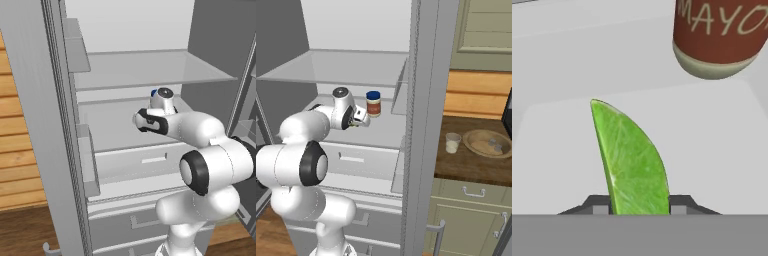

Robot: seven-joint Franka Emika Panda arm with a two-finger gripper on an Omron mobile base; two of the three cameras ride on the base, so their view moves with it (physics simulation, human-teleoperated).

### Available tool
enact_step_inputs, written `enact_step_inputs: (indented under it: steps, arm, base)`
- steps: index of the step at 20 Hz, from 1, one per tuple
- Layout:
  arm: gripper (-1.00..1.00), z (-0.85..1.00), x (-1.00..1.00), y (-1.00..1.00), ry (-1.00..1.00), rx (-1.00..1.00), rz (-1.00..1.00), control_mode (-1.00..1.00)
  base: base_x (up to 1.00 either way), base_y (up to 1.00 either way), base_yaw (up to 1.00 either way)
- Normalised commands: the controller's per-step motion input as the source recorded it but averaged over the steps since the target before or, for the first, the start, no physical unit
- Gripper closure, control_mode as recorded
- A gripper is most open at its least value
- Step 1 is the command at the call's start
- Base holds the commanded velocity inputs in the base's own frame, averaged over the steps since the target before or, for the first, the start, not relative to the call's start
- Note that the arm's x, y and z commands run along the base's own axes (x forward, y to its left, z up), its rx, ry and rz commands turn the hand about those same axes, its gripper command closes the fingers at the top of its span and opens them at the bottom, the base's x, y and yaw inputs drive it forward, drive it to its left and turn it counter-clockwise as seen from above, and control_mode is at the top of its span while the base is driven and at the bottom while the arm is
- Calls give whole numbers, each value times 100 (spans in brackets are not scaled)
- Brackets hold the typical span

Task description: Grab a lemon wedge from the fridge and one ice cube from the ice bowl, and put them in the glass of lemonade.

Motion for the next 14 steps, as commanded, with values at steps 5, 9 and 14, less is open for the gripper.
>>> enact_step_inputs:
  steps: [5, 9, 14]
  arm:
    - [100, 0, -16, 0, 0, 0, 0, -100]
    - [100, 0, -52, 0, 0, 1, 0, -100]
    - [100, 24, -100, -15, -4, 8, 0, -100]
  base:
    - [0, 0, 0]
    - [0, 0, 0]
    - [0, 0, 0]
